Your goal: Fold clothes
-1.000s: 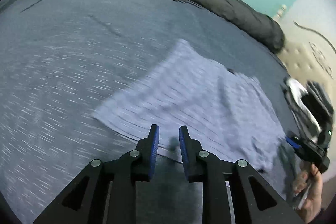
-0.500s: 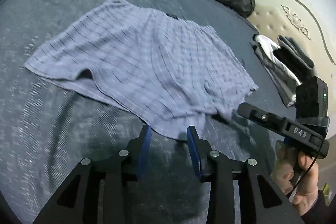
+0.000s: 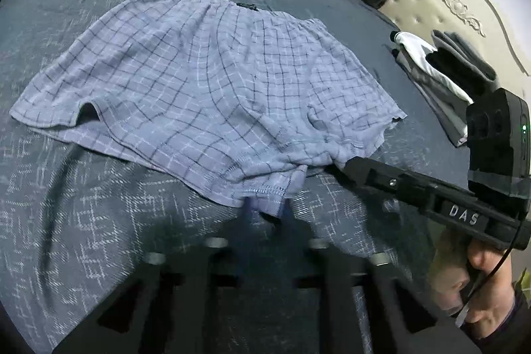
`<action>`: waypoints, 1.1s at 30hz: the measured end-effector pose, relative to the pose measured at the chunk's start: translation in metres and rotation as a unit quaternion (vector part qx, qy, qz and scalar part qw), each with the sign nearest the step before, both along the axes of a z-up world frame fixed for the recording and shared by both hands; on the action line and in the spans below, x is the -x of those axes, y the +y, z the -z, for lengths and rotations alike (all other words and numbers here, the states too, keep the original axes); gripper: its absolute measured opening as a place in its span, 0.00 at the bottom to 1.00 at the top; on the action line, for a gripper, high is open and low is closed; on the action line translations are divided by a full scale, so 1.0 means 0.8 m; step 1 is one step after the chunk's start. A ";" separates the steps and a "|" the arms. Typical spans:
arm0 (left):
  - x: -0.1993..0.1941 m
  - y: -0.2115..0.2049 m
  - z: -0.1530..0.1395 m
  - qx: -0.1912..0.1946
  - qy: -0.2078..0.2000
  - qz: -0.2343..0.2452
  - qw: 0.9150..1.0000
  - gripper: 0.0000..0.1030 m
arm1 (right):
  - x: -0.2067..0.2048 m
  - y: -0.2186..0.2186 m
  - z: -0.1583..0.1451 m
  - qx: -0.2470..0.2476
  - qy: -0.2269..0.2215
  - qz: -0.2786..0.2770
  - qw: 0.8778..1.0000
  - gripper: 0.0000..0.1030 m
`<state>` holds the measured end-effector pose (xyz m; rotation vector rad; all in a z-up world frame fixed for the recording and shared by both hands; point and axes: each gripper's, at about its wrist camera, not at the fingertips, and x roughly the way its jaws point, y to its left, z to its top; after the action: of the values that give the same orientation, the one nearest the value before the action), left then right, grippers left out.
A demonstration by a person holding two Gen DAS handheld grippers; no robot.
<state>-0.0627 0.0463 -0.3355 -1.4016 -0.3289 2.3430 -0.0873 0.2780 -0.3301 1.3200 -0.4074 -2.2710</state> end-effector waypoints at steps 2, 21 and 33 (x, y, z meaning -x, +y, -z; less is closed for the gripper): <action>-0.002 -0.003 -0.002 -0.001 0.003 0.002 1.000 0.01 | -0.002 0.004 -0.007 0.005 0.006 0.003 1.000 0.04; -0.030 -0.020 -0.015 0.057 0.004 0.041 0.998 0.02 | -0.015 0.006 0.002 0.006 -0.037 -0.036 0.999 0.03; -0.001 -0.083 -0.052 0.007 0.048 -0.050 0.998 0.42 | 0.009 0.130 -0.046 0.052 0.027 0.127 0.990 0.35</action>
<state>-0.0616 -0.0197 -0.2939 -1.3008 -0.3631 2.4890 -0.0945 0.3817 -0.2933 1.2110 -0.7006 -2.4476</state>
